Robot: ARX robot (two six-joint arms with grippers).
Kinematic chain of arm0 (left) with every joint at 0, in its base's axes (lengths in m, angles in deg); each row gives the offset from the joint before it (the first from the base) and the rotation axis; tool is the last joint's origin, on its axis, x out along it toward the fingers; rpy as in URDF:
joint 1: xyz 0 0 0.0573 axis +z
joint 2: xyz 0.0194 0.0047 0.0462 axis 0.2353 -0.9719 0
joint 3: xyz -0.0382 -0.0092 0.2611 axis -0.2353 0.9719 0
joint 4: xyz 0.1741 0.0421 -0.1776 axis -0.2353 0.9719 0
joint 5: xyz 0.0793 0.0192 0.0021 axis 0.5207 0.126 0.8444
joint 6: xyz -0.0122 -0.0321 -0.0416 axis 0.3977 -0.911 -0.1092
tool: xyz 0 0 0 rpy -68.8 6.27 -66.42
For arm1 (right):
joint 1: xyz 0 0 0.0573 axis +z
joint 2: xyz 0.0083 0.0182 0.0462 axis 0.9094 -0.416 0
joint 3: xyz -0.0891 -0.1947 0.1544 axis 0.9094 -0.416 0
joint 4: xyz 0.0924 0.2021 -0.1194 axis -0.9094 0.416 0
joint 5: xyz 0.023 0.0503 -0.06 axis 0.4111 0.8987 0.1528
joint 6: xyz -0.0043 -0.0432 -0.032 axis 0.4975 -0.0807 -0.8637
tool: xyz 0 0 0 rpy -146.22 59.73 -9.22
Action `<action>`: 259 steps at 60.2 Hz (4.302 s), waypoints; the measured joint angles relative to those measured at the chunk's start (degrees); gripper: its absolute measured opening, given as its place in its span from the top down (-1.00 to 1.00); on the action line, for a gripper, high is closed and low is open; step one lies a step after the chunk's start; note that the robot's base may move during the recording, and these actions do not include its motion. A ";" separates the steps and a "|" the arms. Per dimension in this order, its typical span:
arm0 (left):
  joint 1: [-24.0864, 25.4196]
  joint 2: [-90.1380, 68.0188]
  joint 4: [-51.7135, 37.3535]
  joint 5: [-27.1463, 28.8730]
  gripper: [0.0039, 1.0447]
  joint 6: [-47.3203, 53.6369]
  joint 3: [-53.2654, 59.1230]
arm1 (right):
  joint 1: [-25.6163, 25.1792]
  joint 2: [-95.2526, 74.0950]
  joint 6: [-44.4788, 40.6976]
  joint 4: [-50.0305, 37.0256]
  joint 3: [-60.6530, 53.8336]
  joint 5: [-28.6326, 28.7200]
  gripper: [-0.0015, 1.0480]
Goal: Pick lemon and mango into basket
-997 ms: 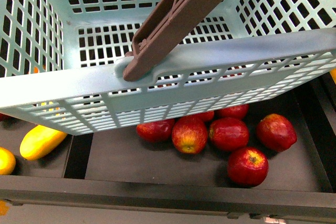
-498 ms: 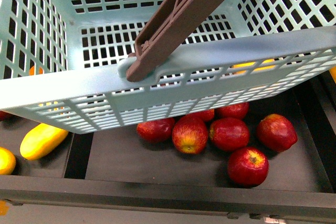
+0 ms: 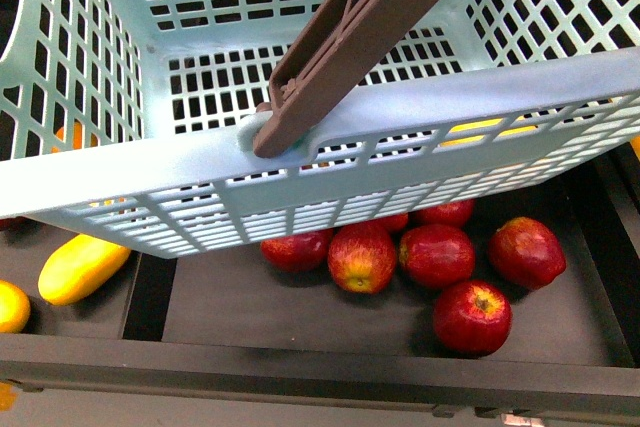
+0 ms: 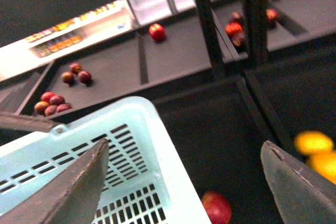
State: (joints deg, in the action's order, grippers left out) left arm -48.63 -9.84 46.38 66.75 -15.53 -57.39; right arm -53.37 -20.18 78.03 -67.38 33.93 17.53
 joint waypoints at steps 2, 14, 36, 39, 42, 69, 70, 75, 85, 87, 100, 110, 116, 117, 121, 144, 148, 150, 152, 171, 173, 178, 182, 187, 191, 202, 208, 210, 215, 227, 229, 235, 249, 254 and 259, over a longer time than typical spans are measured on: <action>0.00 0.00 0.00 0.22 0.91 0.09 0.00 | -0.61 1.03 -0.96 -0.61 -1.70 0.66 0.13; -0.02 0.00 0.00 0.52 0.91 0.11 0.00 | -3.54 6.36 -2.97 -2.58 -9.40 3.23 0.73; -0.02 0.00 0.00 0.28 0.91 0.11 0.00 | -9.84 16.63 -3.85 -2.12 -19.10 10.80 0.96; -0.02 0.00 0.00 0.33 0.91 0.13 0.00 | -11.15 17.97 -3.82 -1.64 -19.93 11.08 0.96; 0.00 0.00 0.00 0.31 0.91 0.11 0.00 | -11.76 19.32 -3.82 -1.14 -20.81 11.15 0.96; 0.00 0.00 0.00 0.52 0.91 0.15 0.00 | -11.85 21.24 -3.91 -0.42 -21.86 11.45 -0.29; 0.00 0.00 0.00 0.55 0.91 0.13 0.00 | -11.85 21.27 -3.91 -0.42 -21.86 11.45 -0.36; -0.20 0.00 0.00 0.52 0.91 0.15 0.00 | -11.87 21.29 -3.89 -0.39 -21.88 11.30 -0.62; -0.66 0.00 0.00 -0.98 0.91 -0.26 0.00 | -11.98 21.49 -3.89 -0.39 -21.88 11.34 -0.83; -0.59 0.00 0.00 -0.72 0.91 -0.35 0.00 | -11.98 21.46 -3.89 -0.39 -21.88 11.37 -0.83; -0.26 -0.02 0.00 0.37 0.91 -0.09 0.00 | -11.98 21.44 -3.89 -0.33 -21.92 11.39 -0.83; 0.11 -0.11 0.00 0.98 0.91 0.22 0.07 | -11.98 21.55 -3.91 -0.31 -22.01 11.43 -0.83; 0.11 -0.26 0.00 0.55 0.91 0.22 0.07 | -12.00 21.33 -3.89 -0.28 -22.05 11.41 -0.83; 0.11 -0.26 0.00 0.35 0.91 0.11 0.07 | -12.00 21.38 -3.91 -0.28 -22.05 11.41 -0.83; 0.09 -0.26 0.00 -0.11 0.91 0.07 0.07 | -11.98 21.59 -3.91 -0.28 -22.05 11.54 -0.83; 0.00 -0.35 0.00 0.79 0.91 0.33 0.07 | -11.98 21.49 -3.91 -0.31 -22.05 11.43 -0.83; 0.00 -0.35 0.00 0.70 0.91 0.28 0.07 | -11.98 21.49 -3.91 -0.28 -22.05 11.45 -0.83; 0.00 -0.35 0.00 0.52 0.91 0.22 0.07 | -11.98 21.49 -3.91 -0.28 -22.05 11.45 -0.83; 0.00 -0.35 0.00 0.46 0.91 0.24 0.07 | -11.98 21.49 -3.91 -0.28 -22.05 11.45 -0.83; -0.02 -0.35 0.00 0.44 0.91 0.13 0.07 | -12.00 21.49 -3.91 -0.28 -22.03 11.52 -0.83; -0.02 -0.35 0.00 0.57 0.91 0.20 0.07 | -11.98 21.49 -3.91 -0.28 -22.05 11.47 -0.83; 0.59 -0.35 0.00 0.76 0.91 0.26 0.07 | -11.98 21.44 -3.96 -0.28 -22.05 11.98 -0.83; 1.09 -0.35 0.00 1.44 0.91 0.13 0.07 | -11.98 21.51 -3.98 -0.31 -22.05 12.02 -0.83; 1.05 -0.33 0.00 2.08 0.91 0.94 0.07 | -10.23 19.74 1.29 9.11 -18.95 2.32 -0.83; 0.94 -0.35 0.00 1.75 0.91 1.16 0.09 | -11.34 15.28 9.25 20.04 -13.97 -6.21 -0.83; 0.50 -0.35 0.00 0.72 0.91 0.50 0.09 | -24.50 -2.10 19.82 15.32 -6.69 0.00 -0.83; 0.20 -0.35 0.00 0.02 0.91 0.39 0.09 | -31.12 -15.15 20.94 11.78 -0.42 4.20 -0.83; 0.11 -0.35 0.00 -0.15 0.91 0.31 0.09 | -32.68 -20.76 21.07 10.82 1.86 5.35 -0.83; -0.09 -0.35 0.00 -0.31 0.91 0.13 0.09 | -34.12 -31.69 21.79 10.43 6.34 6.67 -0.83; 0.07 -0.35 0.00 0.94 0.91 0.28 0.09 | -33.88 -56.30 23.93 10.43 17.64 7.15 -0.83; 0.15 -0.35 0.00 0.98 0.91 0.35 0.09 | -33.40 -60.39 24.28 10.58 19.34 7.15 -0.83; 0.15 -0.35 0.00 0.70 0.91 0.31 0.09 | -31.67 -69.16 24.70 11.15 23.39 7.08 -0.83; 0.11 -0.35 0.00 0.11 0.91 0.20 0.09 | -29.53 -78.42 27.58 13.35 30.58 7.21 -0.83; 0.11 -0.35 0.00 0.33 0.91 0.22 0.09 | -29.00 -80.61 29.05 14.40 32.89 7.34 -0.83; 0.11 -0.35 0.00 0.50 0.91 0.22 0.09 | -28.63 -82.18 29.92 14.86 34.56 7.34 -0.83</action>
State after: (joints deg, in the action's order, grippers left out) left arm -48.52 -10.19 46.38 67.25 -15.32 -57.30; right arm -82.00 -102.37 107.95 -52.52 68.49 24.87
